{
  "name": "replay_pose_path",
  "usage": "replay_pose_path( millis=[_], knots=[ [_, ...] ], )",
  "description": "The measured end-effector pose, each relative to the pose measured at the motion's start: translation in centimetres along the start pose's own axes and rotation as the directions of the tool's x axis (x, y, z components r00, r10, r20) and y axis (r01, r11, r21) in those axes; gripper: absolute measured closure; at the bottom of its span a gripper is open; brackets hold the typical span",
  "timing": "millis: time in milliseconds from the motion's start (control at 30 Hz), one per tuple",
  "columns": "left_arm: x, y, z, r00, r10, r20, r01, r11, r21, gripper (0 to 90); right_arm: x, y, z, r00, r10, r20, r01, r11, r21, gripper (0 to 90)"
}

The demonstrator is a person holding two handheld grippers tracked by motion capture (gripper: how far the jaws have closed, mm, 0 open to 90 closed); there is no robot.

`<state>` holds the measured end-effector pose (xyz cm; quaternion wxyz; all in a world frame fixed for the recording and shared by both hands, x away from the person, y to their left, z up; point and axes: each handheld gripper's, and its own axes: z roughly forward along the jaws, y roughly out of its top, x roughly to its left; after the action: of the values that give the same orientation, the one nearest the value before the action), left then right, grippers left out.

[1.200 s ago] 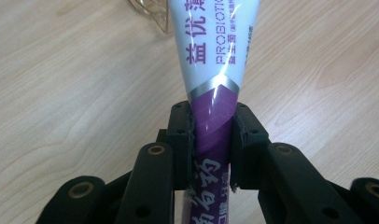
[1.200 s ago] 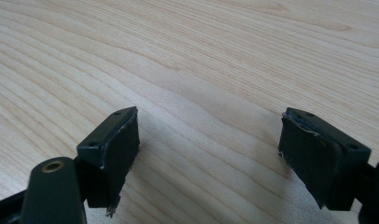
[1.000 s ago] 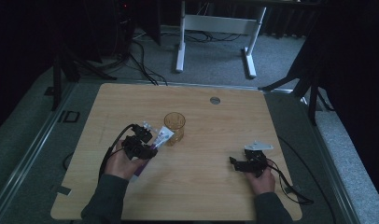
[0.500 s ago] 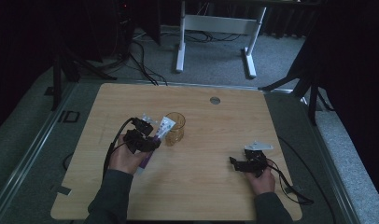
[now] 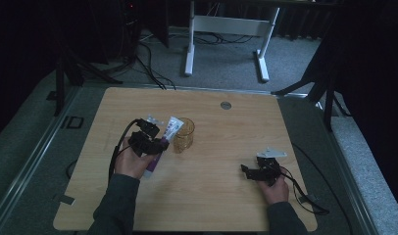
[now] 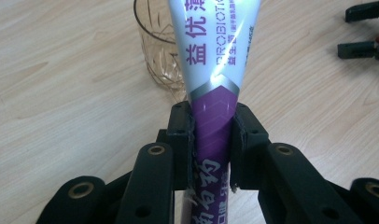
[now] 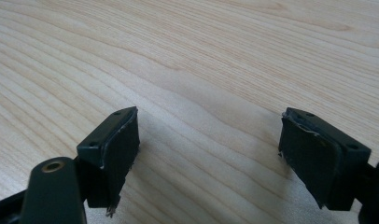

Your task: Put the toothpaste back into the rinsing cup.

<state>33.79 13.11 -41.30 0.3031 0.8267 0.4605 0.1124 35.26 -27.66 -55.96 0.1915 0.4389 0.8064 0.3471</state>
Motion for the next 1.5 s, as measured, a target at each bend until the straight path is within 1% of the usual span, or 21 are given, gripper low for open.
replay_pose_path(
  millis=[200,300,400,667,767,833,933,1033,1067,1133,1233,1433,1500],
  knots=[
    [0.0,0.3,-0.2,0.9998,-0.002,-0.017,0.001,0.9994,-0.035,72.7,0.0,0.0,0.0,1.0,0.0,0.0,0.0,1.0,0.0,20.2],
    [0.0,0.4,-0.1,0.9998,-0.004,-0.02,0.003,0.9986,-0.053,72.8,0.0,0.0,0.0,1.0,0.0,0.0,0.0,1.0,0.0,20.2],
    [0.0,0.5,0.0,0.9999,0.002,-0.016,-0.003,0.9982,-0.06,72.7,0.0,0.0,0.0,1.0,0.0,0.0,0.0,1.0,0.0,20.2],
    [0.0,0.7,0.1,0.9999,0.001,-0.017,-0.003,0.9961,-0.088,72.7,0.0,0.0,0.0,1.0,0.0,0.0,0.0,1.0,0.0,20.2],
    [0.0,0.7,0.1,0.9998,0.008,-0.017,-0.01,0.9939,-0.11,72.7,0.0,0.0,0.0,1.0,0.0,0.0,0.0,1.0,0.0,20.2],
    [0.0,0.7,0.1,0.9999,0.005,-0.013,-0.006,0.9926,-0.121,72.7,0.0,0.0,0.0,1.0,0.0,0.0,0.0,1.0,0.001,20.2],
    [0.1,0.8,0.1,1.0,0.007,-0.006,-0.007,0.9913,-0.132,72.7,0.0,0.0,0.0,1.0,0.0,0.0,0.0,1.0,0.001,20.2],
    [0.1,0.8,0.1,0.9999,0.004,-0.011,-0.005,0.9905,-0.137,72.7,0.0,0.0,0.0,1.0,0.0,0.0,0.0,1.0,0.001,20.2],
    [0.4,0.9,0.1,0.9999,-0.01,-0.014,0.007,0.9886,-0.15,72.7,0.0,0.0,0.0,1.0,0.0,0.0,0.0,1.0,0.0,20.2],
    [0.5,0.9,0.1,0.9998,-0.02,-0.007,0.018,0.9867,-0.162,72.7,0.0,0.0,0.0,1.0,0.0,0.0,0.0,1.0,0.001,20.2],
    [0.6,0.9,0.0,0.9998,-0.014,-0.011,0.012,0.986,-0.166,72.7,0.0,0.0,0.0,1.0,0.0,0.0,0.0,1.0,0.001,20.2],
    [0.6,1.1,-0.1,0.9997,-0.02,-0.017,0.017,0.9823,-0.186,72.7,0.0,0.0,0.0,1.0,0.0,0.0,0.0,1.0,0.001,20.2],
    [0.6,1.1,-0.1,0.9997,-0.012,-0.022,0.007,0.9809,-0.194,72.6,0.0,0.0,0.0,1.0,0.0,0.0,0.0,1.0,0.0,20.2]
  ],
)
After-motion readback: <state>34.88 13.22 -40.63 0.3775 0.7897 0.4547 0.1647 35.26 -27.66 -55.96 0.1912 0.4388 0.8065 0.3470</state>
